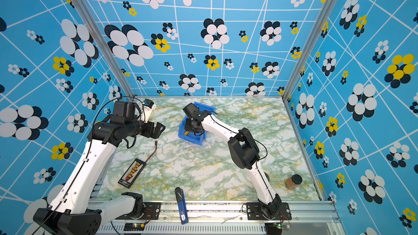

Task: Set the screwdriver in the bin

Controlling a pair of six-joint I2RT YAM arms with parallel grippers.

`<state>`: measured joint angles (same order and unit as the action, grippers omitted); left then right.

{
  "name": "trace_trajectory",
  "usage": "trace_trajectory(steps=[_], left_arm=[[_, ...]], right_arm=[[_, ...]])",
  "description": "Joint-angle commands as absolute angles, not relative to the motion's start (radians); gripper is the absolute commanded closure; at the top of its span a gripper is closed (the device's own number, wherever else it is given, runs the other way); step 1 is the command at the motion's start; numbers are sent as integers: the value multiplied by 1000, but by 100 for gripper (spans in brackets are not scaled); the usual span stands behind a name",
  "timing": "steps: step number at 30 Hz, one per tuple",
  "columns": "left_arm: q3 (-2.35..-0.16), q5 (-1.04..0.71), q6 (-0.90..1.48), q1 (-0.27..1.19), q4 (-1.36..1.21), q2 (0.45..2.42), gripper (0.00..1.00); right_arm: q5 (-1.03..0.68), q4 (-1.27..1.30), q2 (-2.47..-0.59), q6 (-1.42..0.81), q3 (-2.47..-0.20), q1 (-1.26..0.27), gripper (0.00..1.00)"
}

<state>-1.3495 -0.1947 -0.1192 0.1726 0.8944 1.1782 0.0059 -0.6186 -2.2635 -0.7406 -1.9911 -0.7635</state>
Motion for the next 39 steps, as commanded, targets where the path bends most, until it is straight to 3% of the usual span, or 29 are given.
trace_trajectory(steps=[1, 9, 12, 19, 25, 29, 30, 31, 39], left_arm=[[-1342, -180, -122, 180, 891, 1206, 1], [-1312, -128, -101, 177, 886, 1232, 1], [-1280, -72, -74, 177, 860, 1233, 1], [-1185, 28, 4, 123, 774, 1238, 1], [-1056, 105, 69, 60, 593, 1220, 1], [-977, 124, 126, 20, 459, 1228, 1], [-950, 125, 138, 11, 414, 1226, 1], [-919, 127, 143, 4, 367, 1223, 1], [-730, 127, 125, -20, -28, 1276, 1]], right_arm=[[57, -631, -2113, -647, -2015, -763, 56], [126, -564, -1836, -540, -1839, -762, 41], [194, -498, -1694, -509, -1684, -760, 26], [458, -422, -1417, -439, -1332, -728, 26], [560, -236, -1221, -335, -1043, -600, 14], [594, -124, -1142, -253, -928, -510, 12], [611, -98, -1130, -231, -905, -492, 3], [611, -77, -1123, -214, -886, -466, 2], [557, 59, -1127, -218, -787, -316, 1]])
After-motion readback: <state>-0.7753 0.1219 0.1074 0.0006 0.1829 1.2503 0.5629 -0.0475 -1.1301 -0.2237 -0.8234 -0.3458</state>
